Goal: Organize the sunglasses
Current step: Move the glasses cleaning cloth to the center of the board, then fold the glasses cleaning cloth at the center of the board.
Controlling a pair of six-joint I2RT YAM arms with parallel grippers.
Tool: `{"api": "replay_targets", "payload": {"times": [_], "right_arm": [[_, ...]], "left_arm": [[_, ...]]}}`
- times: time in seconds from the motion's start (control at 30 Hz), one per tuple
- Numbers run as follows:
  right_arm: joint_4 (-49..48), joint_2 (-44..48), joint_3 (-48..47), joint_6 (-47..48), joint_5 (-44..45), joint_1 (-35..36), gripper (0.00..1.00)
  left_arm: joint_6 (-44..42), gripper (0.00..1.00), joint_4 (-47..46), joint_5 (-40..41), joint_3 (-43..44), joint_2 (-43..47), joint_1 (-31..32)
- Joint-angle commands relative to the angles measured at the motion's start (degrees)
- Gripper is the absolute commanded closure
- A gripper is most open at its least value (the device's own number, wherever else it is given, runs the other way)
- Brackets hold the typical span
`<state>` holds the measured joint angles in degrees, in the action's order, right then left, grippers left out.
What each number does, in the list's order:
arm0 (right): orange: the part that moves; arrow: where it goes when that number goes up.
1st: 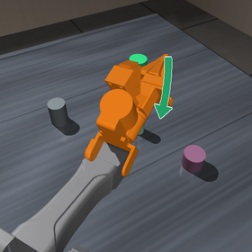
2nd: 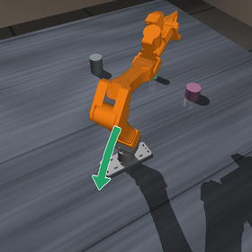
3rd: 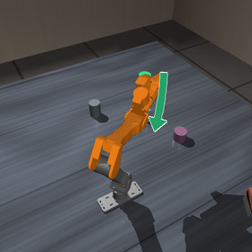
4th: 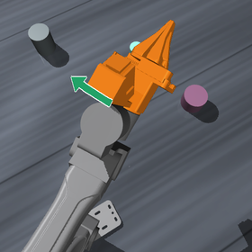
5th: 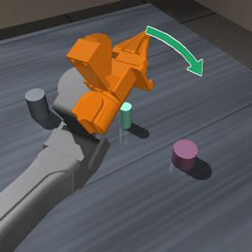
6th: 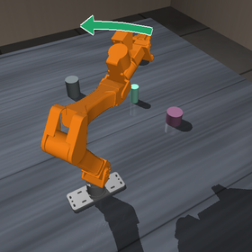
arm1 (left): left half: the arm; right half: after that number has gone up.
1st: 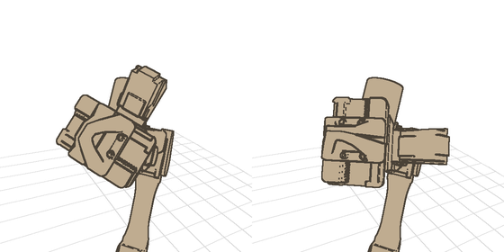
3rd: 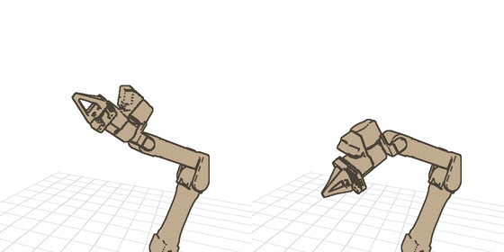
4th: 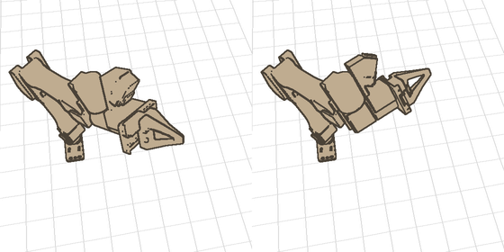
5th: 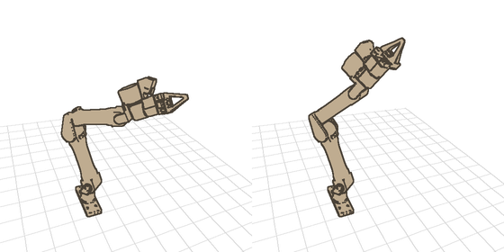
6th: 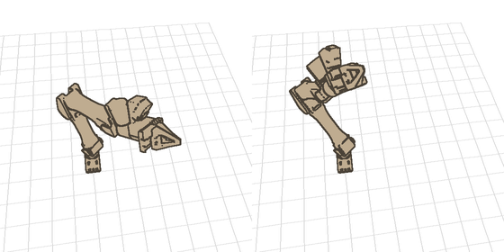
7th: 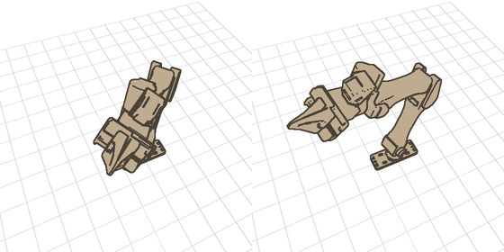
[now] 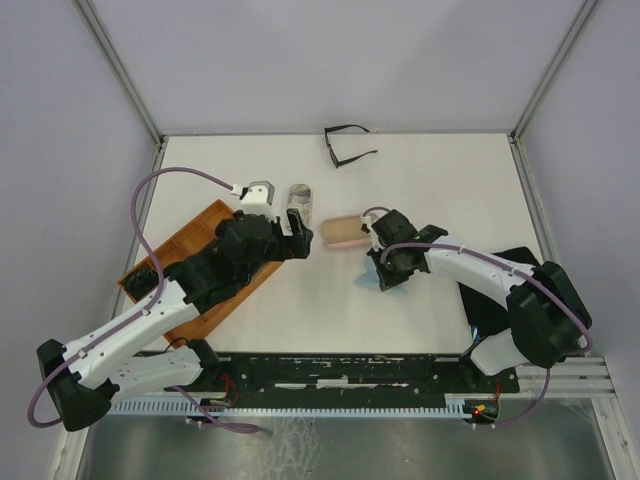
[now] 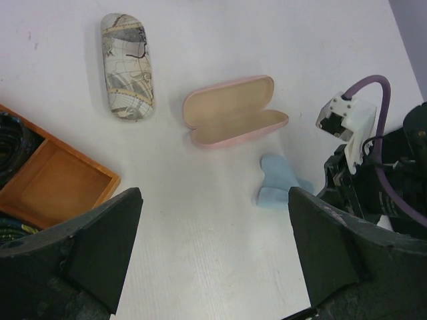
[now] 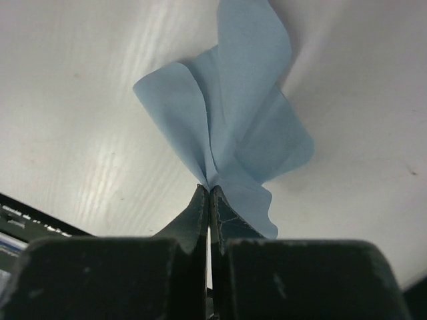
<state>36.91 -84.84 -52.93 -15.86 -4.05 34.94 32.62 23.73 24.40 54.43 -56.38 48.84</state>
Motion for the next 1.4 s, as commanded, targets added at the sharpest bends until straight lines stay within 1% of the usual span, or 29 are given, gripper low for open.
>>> {"api": "replay_targets", "payload": {"times": [0.0, 0.13, 0.23, 0.27, 0.37, 0.4, 0.47, 0.53, 0.67, 0.7, 0.77, 0.9, 1.07, 1.13, 1.27, 1.37], "right_arm": [[-4.1, 2.2, -0.5, 0.1, -2.9, 7.3, 1.0], [-4.7, -0.5, -2.2, 4.2, -2.9, 14.4, 1.0], [-3.8, -2.0, -2.8, 6.6, -1.2, 19.8, 0.94], [-3.7, -2.0, -2.4, 7.0, -1.0, 20.9, 0.91], [-3.8, -0.8, -0.2, 6.4, 0.1, 22.6, 0.71], [-4.5, 0.3, 1.3, 5.7, 0.5, 22.6, 0.67], [-7.0, 3.6, 3.9, 4.0, 2.1, 22.7, 0.61], [-8.8, 7.2, 5.7, 1.2, 5.9, 22.6, 0.53], [-9.9, 12.7, 7.1, -4.9, 16.4, 22.2, 0.46], [-9.7, 13.1, 7.4, -6.4, 18.4, 21.4, 0.46], [-9.9, 13.0, 8.1, -8.9, 19.2, 18.4, 0.46], [-12.7, 10.4, 9.5, -10.6, 12.1, 13.5, 0.49], [-14.2, 5.3, 7.6, -9.3, 5.5, 13.1, 0.52], [-14.3, 3.7, 7.0, -9.3, 5.4, 13.1, 0.52], [-13.4, 0.4, 5.6, -9.5, 6.8, 13.1, 0.57], [-14.6, -0.9, 5.7, -10.4, 8.0, 13.2, 0.59]], "left_arm": [[3.8, 0.04, 0.8, 3.2, -1.6, 3.2, -0.2], [4.7, 0.03, 2.0, 5.1, -3.7, 5.7, -0.2], [5.6, 0.03, 3.5, 6.3, -5.0, 6.7, -0.3], [5.9, 0.03, 3.9, 6.4, -5.5, 6.9, -0.3], [6.8, 0.03, 3.9, 6.2, -7.6, 7.5, -0.3], [7.1, 0.03, 3.8, 6.1, -8.3, 7.5, -0.3], [7.6, 0.03, 3.8, 5.9, -9.6, 7.2, -0.3], [8.0, 0.03, 3.1, 5.0, -10.9, 6.7, -0.4], [6.6, 0.04, -1.3, 0.4, -13.2, 4.7, -0.3], [5.8, 0.05, -3.5, -1.0, -13.7, 3.9, -0.2], [4.8, 0.07, -6.9, -4.2, -14.9, 2.0, -0.3], [4.0, 0.12, -11.8, -9.1, -16.9, -3.0, -0.3], [4.5, 0.14, -14.4, -8.6, -18.7, -6.1, -0.3], [4.8, 0.14, -14.9, -8.4, -19.3, -6.1, -0.2], [5.6, 0.15, -15.7, -8.4, -20.8, -5.1, -0.2], [5.9, 0.15, -15.9, -8.0, -21.6, -4.2, -0.2]]}}
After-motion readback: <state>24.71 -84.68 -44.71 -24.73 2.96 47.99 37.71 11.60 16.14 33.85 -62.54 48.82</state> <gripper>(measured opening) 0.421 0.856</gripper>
